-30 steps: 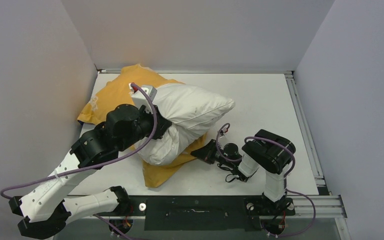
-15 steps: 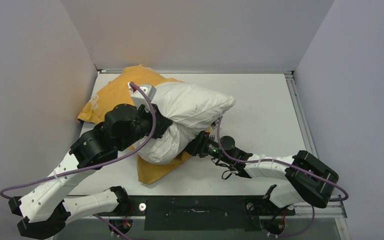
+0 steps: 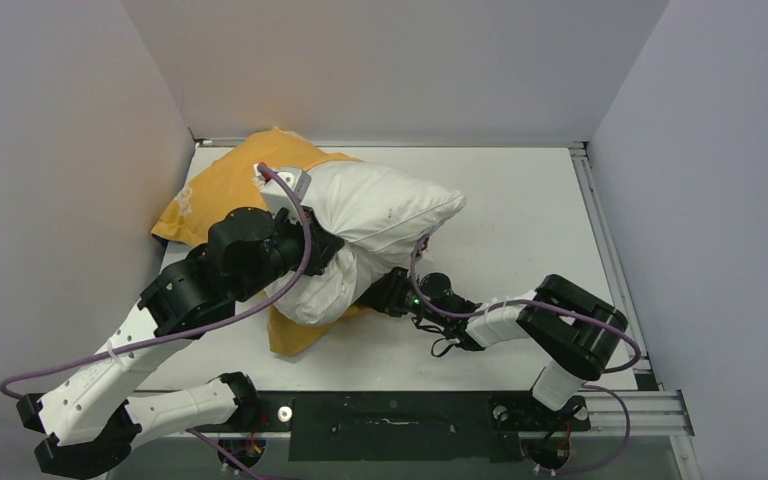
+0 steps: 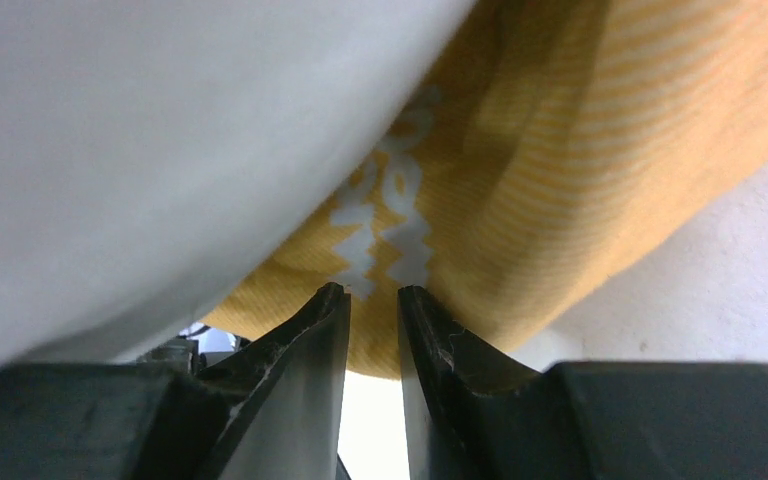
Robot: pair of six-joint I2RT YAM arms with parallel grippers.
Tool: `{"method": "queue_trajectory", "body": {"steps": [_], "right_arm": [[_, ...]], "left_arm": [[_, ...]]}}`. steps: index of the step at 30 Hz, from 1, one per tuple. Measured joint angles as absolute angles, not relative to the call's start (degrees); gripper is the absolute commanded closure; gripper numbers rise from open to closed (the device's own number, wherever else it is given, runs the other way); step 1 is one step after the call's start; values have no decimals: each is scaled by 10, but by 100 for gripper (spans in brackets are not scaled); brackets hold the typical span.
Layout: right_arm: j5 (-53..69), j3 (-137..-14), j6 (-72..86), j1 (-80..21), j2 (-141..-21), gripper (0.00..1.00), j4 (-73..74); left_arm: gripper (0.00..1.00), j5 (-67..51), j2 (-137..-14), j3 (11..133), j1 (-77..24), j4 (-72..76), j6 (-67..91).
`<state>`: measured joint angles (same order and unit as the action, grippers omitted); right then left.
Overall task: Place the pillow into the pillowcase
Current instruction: Stuff the pillow into the pillowcase.
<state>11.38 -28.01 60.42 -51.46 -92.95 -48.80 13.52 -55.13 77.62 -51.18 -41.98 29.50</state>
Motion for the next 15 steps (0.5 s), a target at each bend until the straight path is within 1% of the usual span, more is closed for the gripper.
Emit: {"method": "queue_trajectory", "body": {"steps": [4, 11, 15], "right_arm": [[114, -280, 630, -514, -974, 74, -575], [121, -281, 717, -502, -1100, 72, -754], [126, -294, 762, -487, -1160, 70, -811]], "left_arm": [[100, 135, -551, 776, -512, -420, 295], [100, 135, -549, 776, -512, -421, 295], [100, 135, -546, 776, -512, -425, 295]]}}
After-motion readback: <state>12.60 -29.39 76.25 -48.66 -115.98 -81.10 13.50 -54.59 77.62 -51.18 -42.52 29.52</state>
